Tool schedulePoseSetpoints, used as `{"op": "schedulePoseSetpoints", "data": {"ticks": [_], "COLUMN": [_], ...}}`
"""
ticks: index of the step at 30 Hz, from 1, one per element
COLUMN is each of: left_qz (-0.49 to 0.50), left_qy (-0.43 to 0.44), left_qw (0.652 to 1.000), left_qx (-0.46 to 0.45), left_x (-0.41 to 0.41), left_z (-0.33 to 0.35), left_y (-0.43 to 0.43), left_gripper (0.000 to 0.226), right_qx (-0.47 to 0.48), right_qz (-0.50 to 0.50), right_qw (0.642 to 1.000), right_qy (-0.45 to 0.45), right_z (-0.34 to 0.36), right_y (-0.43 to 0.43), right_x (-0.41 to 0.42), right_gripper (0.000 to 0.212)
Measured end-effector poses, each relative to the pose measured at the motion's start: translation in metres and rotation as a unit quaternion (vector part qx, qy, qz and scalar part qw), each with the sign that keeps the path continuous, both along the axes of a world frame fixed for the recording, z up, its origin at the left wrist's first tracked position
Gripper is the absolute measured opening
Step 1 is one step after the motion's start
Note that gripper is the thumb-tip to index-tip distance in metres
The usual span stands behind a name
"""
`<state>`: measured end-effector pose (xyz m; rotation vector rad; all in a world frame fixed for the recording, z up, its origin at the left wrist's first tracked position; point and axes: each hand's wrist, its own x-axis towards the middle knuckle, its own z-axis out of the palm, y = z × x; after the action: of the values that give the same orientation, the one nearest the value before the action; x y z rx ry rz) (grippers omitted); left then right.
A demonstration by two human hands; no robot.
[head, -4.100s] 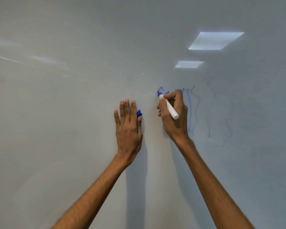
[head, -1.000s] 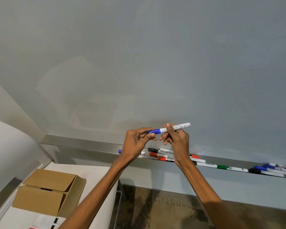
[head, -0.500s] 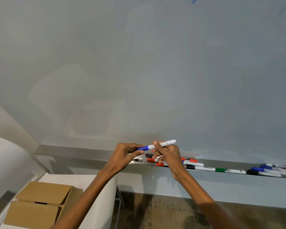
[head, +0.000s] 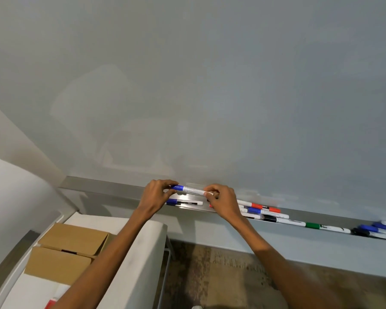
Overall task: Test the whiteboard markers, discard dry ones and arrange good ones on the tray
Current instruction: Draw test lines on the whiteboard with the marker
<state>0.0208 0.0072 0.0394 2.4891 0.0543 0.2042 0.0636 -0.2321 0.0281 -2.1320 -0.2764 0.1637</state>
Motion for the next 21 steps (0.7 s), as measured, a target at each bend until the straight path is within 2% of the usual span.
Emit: {"op": "schedulePoseSetpoints", "data": {"ticks": [3,11,14,21], "left_qz": [0.02,0.042,0.041,0.036], "left_qy": [0.027,0.105,0.112,0.091], "left_qw": [0.999,0.992,0.99,0.987], "left_qx": [0.01,0.047,0.074,0.127], "left_x": [0.001,0.012,0.012,0.003], "left_z": [-0.023,-0.056,-0.065,-0.079], "left_y": [0.005,0.012,0.016,0.013], "left_gripper": [0.028,0.026,0.028,0.021], "right_qx": [-0.062,-0.156,-0.195,-0.216], "right_qz": [0.01,0.02,0.027,0.028], "right_qw": [0.996,0.981,0.973,0.965], "right_qy": [-0.064,-0.117,-0.124,-0.145], "right_z": [-0.023,-0.059,-0.071,-0.088], "right_y": [0.017,0.052,0.057,0.056], "right_x": [0.006,0.014,0.008,-0.002], "right_gripper": [0.013,0.012,0.012,0.012]}}
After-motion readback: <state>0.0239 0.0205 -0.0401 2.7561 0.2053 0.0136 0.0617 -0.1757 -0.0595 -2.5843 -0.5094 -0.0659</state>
